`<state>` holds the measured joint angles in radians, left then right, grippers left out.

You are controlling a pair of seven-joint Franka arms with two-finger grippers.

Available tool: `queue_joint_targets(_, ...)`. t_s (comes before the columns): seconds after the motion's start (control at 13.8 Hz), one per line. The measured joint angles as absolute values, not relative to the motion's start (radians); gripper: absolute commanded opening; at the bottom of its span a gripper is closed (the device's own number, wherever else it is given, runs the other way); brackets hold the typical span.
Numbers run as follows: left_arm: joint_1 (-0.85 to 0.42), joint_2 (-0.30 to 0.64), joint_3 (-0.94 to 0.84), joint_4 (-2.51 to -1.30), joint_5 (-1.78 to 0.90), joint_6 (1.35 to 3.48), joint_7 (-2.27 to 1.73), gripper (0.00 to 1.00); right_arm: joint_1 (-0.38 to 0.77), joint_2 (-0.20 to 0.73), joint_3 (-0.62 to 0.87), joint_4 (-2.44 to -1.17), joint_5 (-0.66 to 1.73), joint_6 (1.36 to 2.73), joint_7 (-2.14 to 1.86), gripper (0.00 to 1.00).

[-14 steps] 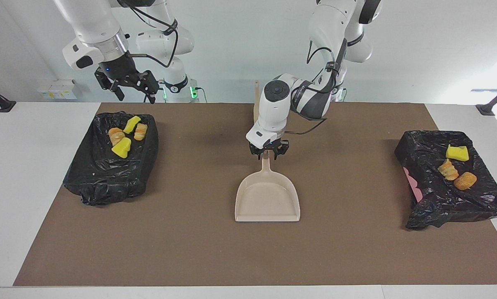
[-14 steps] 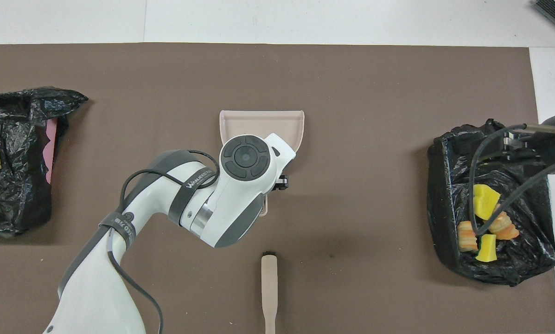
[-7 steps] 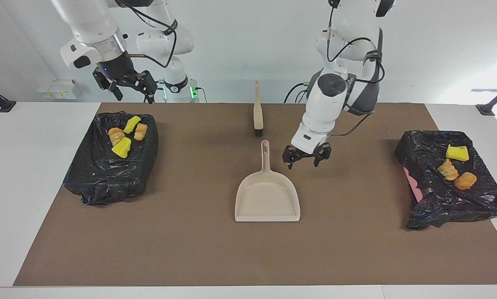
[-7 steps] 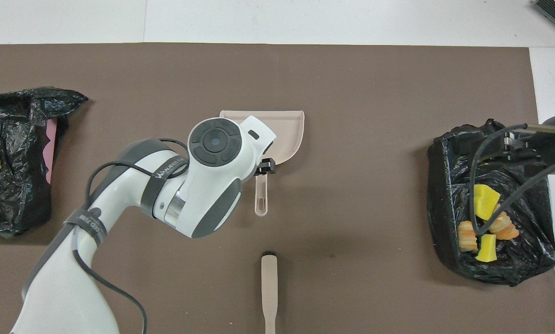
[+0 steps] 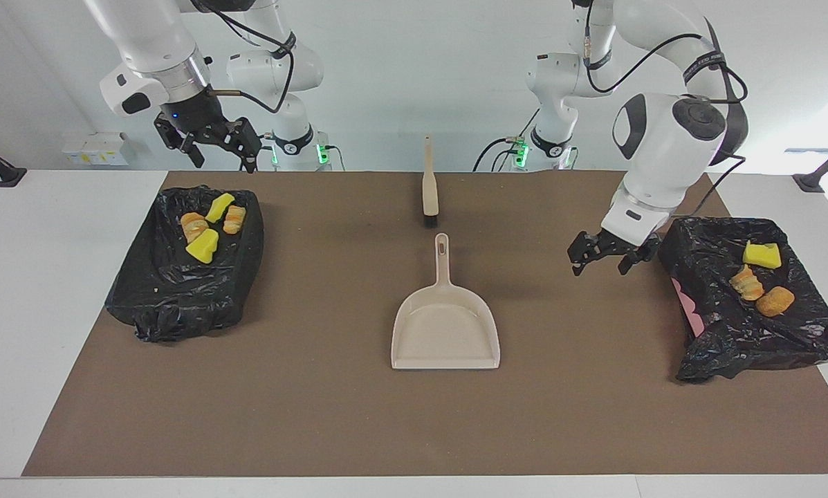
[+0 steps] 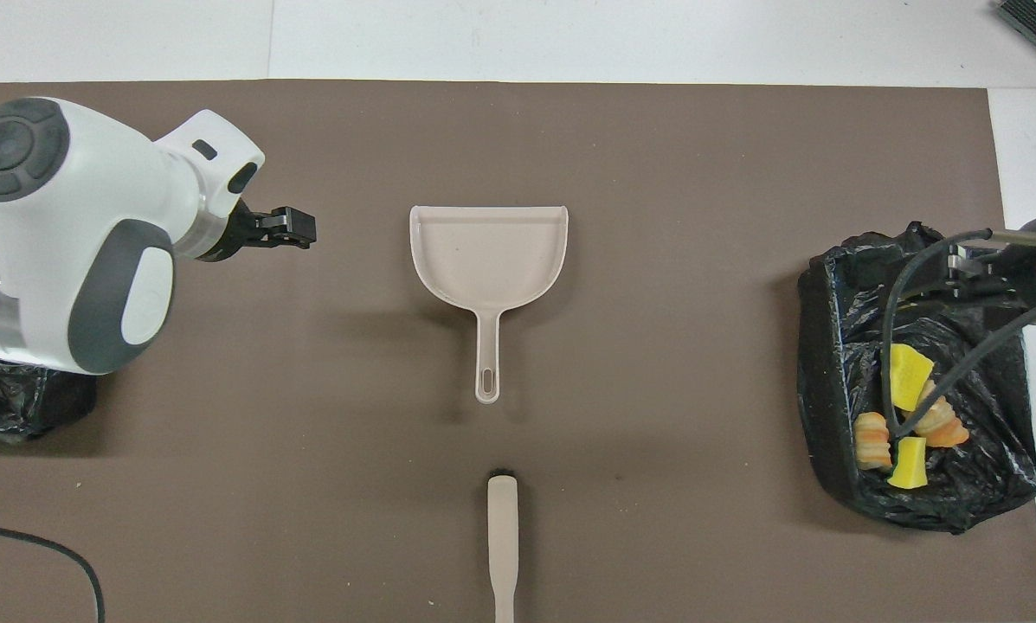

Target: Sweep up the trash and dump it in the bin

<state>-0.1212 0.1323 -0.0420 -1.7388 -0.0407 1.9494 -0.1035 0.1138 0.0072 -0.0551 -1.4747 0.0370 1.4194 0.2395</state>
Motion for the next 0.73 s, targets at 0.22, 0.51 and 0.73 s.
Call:
queue_joint_targets(0.22, -0.033, 0.071, -0.040, -1.734, -0.042, 1.858, 0.027, 1.00, 0.114, 0.007, -0.055, -1.475, 0.037, 1.419, 0.239, 1.00)
queue_joint_targets(0.51, -0.014, 0.022, -0.044, -1.711, -0.019, 1.761, 0.055, 1.00, 0.114, 0.007, -0.055, -1.475, 0.036, 1.419, 0.239, 1.00)
queue_joint_targets(0.73, -0.015, 0.010, -0.048, -1.628, -0.011, 1.622, 0.055, 1.00, 0.111, 0.007, -0.058, -1.475, 0.033, 1.419, 0.239, 1.00)
